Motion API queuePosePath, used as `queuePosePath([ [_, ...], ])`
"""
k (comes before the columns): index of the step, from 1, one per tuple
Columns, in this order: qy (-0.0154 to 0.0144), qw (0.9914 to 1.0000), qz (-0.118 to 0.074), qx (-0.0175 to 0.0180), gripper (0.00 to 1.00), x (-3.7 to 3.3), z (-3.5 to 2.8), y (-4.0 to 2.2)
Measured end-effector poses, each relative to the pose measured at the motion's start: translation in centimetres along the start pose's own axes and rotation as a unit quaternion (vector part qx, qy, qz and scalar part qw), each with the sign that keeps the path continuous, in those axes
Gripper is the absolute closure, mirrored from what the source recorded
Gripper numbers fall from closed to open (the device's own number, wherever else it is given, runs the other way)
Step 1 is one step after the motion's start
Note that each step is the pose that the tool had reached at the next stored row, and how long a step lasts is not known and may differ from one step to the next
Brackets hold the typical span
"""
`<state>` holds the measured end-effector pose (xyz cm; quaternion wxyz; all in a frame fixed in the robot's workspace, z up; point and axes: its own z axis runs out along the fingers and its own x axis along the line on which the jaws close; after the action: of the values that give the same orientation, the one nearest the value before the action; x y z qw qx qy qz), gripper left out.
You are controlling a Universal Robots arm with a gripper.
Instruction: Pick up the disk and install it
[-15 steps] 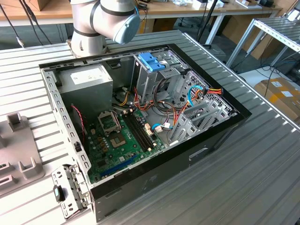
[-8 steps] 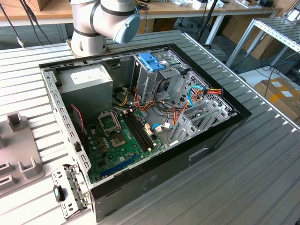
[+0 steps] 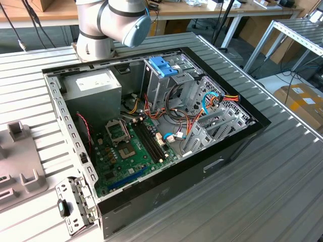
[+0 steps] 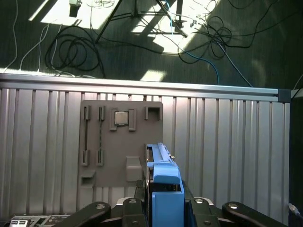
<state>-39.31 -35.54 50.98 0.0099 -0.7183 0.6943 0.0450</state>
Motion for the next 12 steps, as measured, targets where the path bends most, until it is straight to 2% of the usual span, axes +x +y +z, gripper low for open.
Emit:
queuePosePath([
  [12,0.0,1.0,0.0,0.0,0.63,0.02,-0.03,-0.67],
])
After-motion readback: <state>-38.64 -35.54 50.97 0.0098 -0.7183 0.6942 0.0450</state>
